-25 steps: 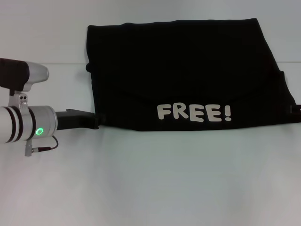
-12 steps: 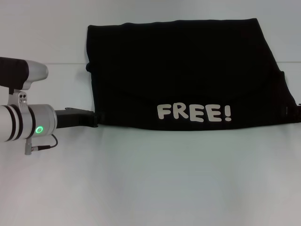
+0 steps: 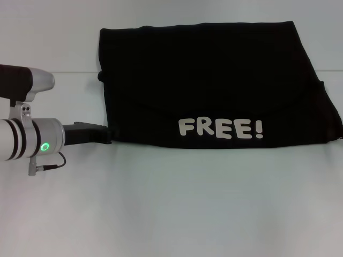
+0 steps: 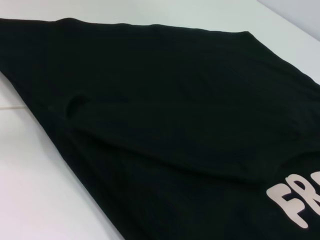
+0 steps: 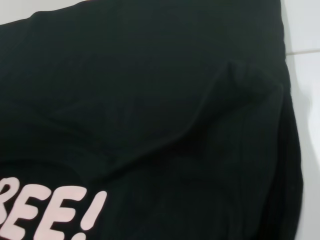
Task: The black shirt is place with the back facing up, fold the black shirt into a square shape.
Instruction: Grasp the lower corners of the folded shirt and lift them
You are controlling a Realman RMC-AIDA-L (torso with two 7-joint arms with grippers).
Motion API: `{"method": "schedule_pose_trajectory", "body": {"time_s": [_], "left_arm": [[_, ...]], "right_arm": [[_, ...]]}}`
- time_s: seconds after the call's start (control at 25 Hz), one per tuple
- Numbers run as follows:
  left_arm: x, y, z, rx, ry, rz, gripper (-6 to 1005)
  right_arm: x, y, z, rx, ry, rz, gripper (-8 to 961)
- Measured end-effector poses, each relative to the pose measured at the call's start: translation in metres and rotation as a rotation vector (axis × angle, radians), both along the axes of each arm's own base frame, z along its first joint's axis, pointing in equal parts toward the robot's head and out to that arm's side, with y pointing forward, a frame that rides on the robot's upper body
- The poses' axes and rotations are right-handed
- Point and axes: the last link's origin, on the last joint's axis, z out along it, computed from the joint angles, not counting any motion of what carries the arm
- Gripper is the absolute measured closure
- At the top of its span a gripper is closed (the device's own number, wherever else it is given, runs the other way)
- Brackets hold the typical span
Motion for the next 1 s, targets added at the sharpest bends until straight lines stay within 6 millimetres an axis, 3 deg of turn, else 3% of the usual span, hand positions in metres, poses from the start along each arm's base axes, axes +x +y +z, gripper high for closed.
{"method": "schedule_pose_trajectory", "body": {"time_s": [0.12,0.36,0.64,1.0], "left_arm": [[-0.001,-0.001,0.002,0.005,-0.007,0.01,999],[-0.007,-0.012,0.012,-0.013,-0.05,0.025,998],[-0.017,-0.051,0.028,-0.109,-0.153,0.046,999],[-0.027,-0.108,0.041,-0.253,-0.3,0.018,998]], "right_arm": [[0.002,-0.005,0.003,-0.005,0.019,0.011,877],[0.007,-0.018,0.01,-0.034,0.041,0.028,896],[0.011,-0.045,0.02,-0.06,0.093,0.068,911],[0.025,-0.103,0.03,-0.134,0.181,0.129,911]]}}
